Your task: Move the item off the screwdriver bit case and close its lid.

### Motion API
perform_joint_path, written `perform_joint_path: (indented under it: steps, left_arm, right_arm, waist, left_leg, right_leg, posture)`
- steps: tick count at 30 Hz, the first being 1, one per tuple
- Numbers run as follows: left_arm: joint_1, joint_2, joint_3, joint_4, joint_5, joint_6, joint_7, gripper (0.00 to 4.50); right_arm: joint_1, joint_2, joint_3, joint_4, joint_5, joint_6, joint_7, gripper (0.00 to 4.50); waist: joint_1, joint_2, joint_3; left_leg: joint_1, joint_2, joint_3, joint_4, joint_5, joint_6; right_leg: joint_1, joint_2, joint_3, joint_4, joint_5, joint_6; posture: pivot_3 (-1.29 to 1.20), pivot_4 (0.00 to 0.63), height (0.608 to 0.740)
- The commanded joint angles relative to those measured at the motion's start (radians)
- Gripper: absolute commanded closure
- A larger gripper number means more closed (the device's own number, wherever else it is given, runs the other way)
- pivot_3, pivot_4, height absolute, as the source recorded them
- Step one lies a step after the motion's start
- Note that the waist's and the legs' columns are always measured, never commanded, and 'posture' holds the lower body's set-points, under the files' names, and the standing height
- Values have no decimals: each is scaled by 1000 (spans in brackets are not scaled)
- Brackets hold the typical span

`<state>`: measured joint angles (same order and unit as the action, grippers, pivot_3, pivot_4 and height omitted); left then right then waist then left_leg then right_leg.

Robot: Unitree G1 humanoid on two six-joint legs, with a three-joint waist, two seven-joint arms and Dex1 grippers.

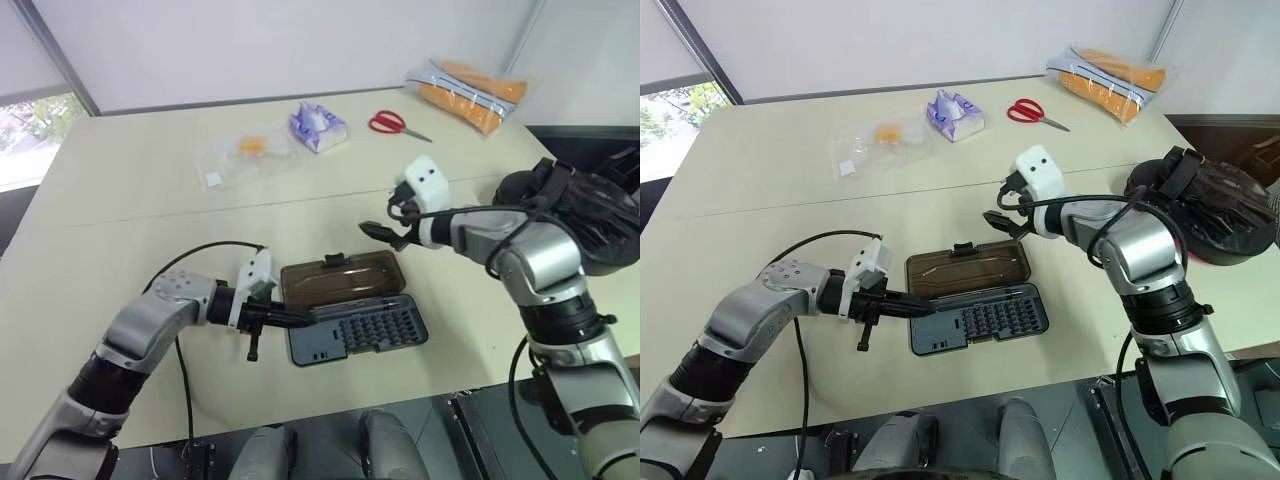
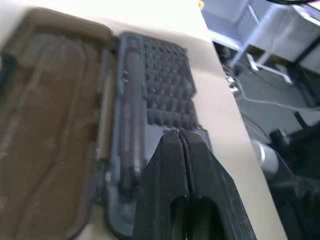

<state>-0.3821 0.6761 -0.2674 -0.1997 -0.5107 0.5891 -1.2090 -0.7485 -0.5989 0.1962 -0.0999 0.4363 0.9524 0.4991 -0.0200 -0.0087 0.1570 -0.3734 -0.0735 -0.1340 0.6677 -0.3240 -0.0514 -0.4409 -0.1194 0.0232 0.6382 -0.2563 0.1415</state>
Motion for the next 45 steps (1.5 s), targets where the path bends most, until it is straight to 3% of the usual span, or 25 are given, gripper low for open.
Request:
perform_joint_path:
  steps: [1,9,21,35,45]
  left_arm:
    - [7,15,-20,-10,28,-37,-38,4500]
    - [37,45,-80,53,160,-163,-82,4500]
    - [65,16,-72,88,195,-207,-50,4500]
    - [77,13,-62,45,189,-184,-24,4500]
    - [80,18,-55,31,186,-175,-13,4500]
  right_arm:
    - [-32,16,20,16,-45,-71,49,89]
    - [-103,7,106,148,-199,-241,176,89]
    - [-197,-69,209,308,-285,-425,602,89]
    - [-219,46,209,637,-437,-631,623,89]
    - [-219,66,193,716,-487,-697,636,89]
  waist:
    - [0,0,0]
    - [0,0,0]
    - [1,0,0]
    - [1,0,0]
    - [0,0,0]
  left_leg:
    - [0,0,0,0,0,0]
    - [0,0,0,0,0,0]
    - [0,0,0,1,0,0]
    - [1,0,-1,1,0,0]
    - [1,0,-1,1,0,0]
  right_leg:
    - [0,0,0,0,0,0]
    - [0,0,0,0,0,0]
    - [1,0,0,0,0,0]
    - [1,0,0,0,0,0]
    - [1,0,0,1,0,0]
  posture:
    - [0,150,740]
    - [0,150,740]
    - [0,150,740]
    - [0,150,740]
    - [0,150,740]
